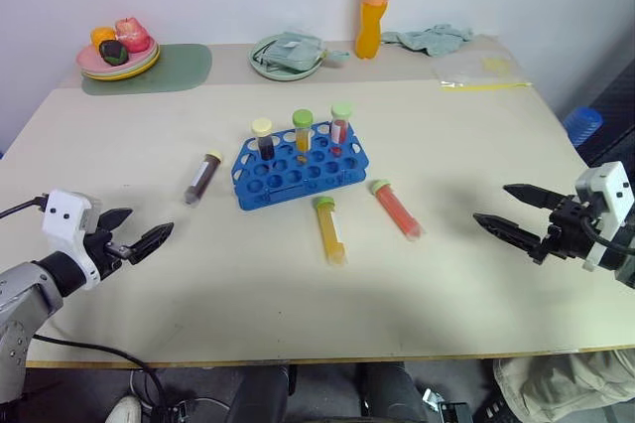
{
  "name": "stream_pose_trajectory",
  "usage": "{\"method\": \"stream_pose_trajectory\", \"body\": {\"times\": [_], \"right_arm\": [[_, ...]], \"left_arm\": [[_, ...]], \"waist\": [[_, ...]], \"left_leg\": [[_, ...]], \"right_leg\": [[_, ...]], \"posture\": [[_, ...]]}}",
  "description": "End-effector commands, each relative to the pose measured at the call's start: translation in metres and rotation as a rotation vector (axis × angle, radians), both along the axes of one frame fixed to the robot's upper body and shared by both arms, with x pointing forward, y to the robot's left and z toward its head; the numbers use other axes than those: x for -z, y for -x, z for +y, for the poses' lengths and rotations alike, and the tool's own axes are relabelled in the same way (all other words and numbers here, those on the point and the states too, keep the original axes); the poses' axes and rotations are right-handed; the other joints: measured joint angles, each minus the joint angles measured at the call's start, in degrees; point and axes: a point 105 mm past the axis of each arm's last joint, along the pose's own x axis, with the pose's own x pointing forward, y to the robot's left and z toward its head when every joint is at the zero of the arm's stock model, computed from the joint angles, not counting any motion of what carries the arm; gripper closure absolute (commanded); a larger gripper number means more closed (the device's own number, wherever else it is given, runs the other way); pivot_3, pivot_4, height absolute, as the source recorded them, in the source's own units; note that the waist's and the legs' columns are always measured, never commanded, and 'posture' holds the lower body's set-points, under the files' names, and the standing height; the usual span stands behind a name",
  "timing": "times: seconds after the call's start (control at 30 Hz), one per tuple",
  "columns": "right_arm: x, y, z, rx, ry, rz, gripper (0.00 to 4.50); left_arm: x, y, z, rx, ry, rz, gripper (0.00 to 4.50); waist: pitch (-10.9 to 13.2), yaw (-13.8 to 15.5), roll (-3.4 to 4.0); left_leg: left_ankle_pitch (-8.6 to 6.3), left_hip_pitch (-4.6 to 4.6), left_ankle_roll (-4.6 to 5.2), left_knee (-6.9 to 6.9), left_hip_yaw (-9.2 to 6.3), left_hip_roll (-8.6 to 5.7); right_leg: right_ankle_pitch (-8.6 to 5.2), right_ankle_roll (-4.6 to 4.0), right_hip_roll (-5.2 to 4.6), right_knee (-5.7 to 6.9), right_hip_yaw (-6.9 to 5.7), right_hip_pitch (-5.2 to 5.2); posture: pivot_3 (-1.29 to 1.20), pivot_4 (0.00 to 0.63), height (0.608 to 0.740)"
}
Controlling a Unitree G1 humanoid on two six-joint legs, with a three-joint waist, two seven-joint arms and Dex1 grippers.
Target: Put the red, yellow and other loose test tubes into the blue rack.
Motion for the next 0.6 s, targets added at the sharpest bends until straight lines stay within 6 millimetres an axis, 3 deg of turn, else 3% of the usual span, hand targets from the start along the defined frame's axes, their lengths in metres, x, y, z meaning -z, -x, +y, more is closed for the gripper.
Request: {"method": "stream_pose_trajectory", "body": {"times": [0.03,0.33,0.43,0.6], "right_arm": [[-0.007,-0.004,0.004,-0.013,0.011,-0.043,0.0],[-0.012,-0.018,0.022,0.019,0.005,-0.038,0.0],[-0.019,-0.028,0.03,0.065,0.043,-0.049,0.0],[-0.023,-0.042,0.055,0.094,0.06,0.024,0.0]], "left_arm": [[-0.012,0.0,0.0,-0.008,-0.014,-0.065,0.04],[-0.022,-0.019,-0.002,-0.069,0.037,-0.156,0.04],[-0.032,-0.025,-0.021,0.002,0.092,-0.204,0.04],[-0.021,-0.026,-0.068,0.21,0.068,-0.191,0.04]], "waist": [[0.0,0.0,0.0],[0.0,0.1,0.0],[0.0,0.0,0.01],[0.0,-0.2,0.03]], "left_leg": [[0.0,0.0,0.0,0.0,0.0,0.0],[0.0,0.0,0.0,0.04,-0.02,-0.02],[0.0,-0.01,0.0,0.06,-0.03,-0.04],[0.0,-0.02,0.0,0.1,0.0,-0.06]], "right_leg": [[0.0,0.0,0.0,0.0,0.0,0.0],[0.01,0.01,0.0,0.02,-0.01,0.0],[0.01,0.01,0.0,0.03,0.0,-0.01],[0.01,0.0,0.01,0.06,0.02,-0.04]], "posture": [[0.0,0.15,0.74],[0.0,0.15,0.74],[0.0,0.15,0.74],[0.0,0.15,0.74]]}}
